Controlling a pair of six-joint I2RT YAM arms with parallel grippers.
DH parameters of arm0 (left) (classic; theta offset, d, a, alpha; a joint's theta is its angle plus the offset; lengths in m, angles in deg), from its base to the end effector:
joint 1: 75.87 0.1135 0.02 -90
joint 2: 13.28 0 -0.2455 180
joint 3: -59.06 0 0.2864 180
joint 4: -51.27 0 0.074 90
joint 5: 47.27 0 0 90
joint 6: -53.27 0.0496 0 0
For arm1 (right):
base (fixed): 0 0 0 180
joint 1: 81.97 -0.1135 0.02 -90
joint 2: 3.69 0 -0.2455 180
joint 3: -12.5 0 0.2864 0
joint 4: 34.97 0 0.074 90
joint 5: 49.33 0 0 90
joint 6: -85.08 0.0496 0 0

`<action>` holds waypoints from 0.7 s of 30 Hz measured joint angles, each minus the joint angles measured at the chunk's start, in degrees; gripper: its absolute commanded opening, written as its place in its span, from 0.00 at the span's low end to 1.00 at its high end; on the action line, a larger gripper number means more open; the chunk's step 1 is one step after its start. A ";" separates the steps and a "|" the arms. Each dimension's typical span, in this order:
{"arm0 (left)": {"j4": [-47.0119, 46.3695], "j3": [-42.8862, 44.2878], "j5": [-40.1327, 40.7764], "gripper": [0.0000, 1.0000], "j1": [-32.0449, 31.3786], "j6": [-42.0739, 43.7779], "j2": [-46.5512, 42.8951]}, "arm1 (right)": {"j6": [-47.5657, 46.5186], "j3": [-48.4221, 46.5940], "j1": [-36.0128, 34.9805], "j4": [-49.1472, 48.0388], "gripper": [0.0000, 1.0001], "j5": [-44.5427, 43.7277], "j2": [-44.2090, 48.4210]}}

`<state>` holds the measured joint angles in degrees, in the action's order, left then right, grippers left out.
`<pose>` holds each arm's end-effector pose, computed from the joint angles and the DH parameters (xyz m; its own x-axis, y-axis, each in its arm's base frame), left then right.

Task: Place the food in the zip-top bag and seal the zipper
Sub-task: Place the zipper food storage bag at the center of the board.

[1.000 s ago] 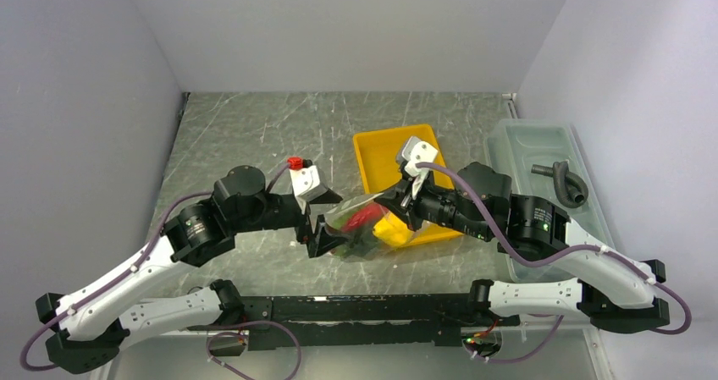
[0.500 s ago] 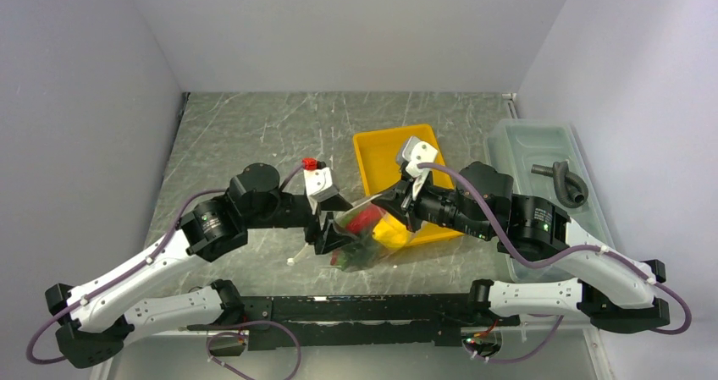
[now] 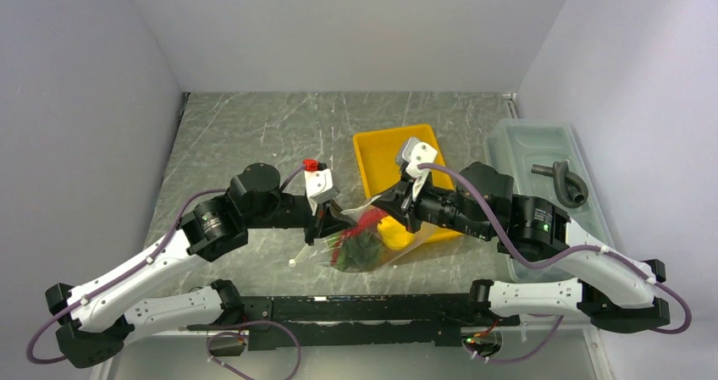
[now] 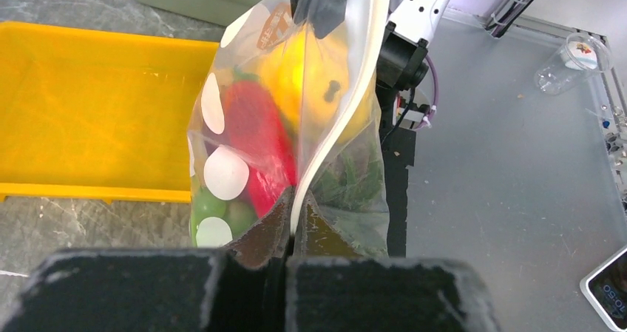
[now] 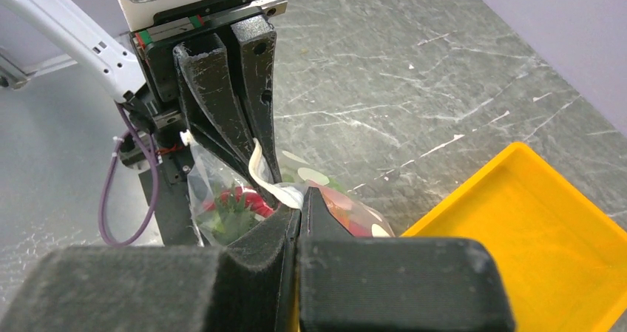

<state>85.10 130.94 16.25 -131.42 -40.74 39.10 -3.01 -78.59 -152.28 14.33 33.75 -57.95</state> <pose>0.1259 -0.2226 0.3743 -0.2084 0.1931 -0.9588 0.9703 0.1640 -0.1778 0.0818 0.2109 0.4578 -0.1025 -0.1884 -0.9767 -0.8921 0.4518 0.0065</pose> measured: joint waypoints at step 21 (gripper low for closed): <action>9.68 1.27 13.40 0.00 -0.04 3.19 -2.45 | 1.25 1.92 0.00 -2.97 0.42 -5.95 2.67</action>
<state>94.78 132.21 29.65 -131.46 -37.55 36.65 -1.77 -76.67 -152.28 11.36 27.81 -55.28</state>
